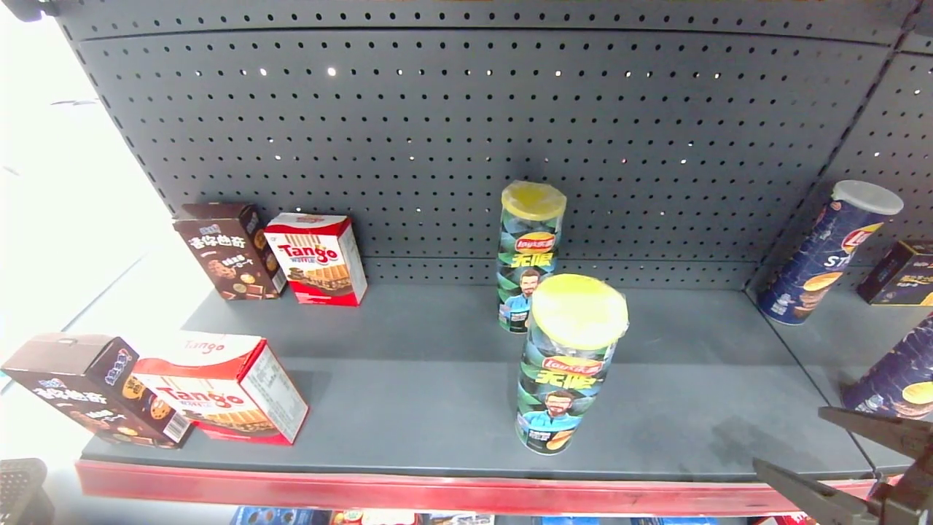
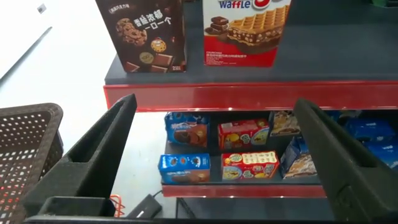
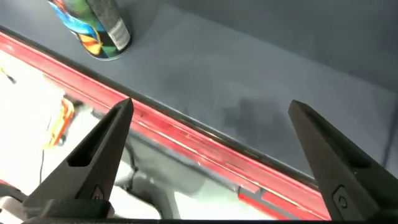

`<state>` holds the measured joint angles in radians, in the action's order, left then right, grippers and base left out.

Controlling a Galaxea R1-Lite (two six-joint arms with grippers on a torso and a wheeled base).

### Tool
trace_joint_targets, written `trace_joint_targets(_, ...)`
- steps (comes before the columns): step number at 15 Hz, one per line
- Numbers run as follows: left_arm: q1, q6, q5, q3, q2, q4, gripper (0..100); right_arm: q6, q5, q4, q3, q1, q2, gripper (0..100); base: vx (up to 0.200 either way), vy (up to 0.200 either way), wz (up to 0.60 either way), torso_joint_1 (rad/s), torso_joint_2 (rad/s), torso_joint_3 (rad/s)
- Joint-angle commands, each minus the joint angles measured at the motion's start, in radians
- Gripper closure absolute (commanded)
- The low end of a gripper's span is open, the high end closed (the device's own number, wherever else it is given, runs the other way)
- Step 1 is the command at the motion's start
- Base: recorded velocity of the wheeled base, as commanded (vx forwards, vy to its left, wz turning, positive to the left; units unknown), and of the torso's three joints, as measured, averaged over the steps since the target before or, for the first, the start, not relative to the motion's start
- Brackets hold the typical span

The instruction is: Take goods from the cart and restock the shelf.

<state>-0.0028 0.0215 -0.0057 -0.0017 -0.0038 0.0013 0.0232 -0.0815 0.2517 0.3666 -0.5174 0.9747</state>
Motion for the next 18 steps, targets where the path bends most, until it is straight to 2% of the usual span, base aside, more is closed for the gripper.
trace_joint_targets(1, 0.0, 0.0, 0.0, -0.001, 0.004, 0.0, 0, 0.0, -0.001, 0.008, 0.035, -0.006, 0.119, 0, 0.0, 0.0, 0.0, 0.0, 0.0, 0.0)
trace_joint_targets(12, 0.0, 0.0, 0.0, 0.0, 0.004, -0.001, 0, 0.003, 0.002, 0.026, 0.291, -0.082, 0.469, 0, 0.0, 0.0, 0.0, 0.0, 0.0, 0.0)
trace_joint_targets(18, 0.0, -0.005, 0.0, 0.0, 0.004, -0.001, 0, 0.004, -0.001, 0.044, 0.374, -0.104, 0.561, 0, 0.0, 0.0, 0.0, 0.0, 0.0, 0.0)
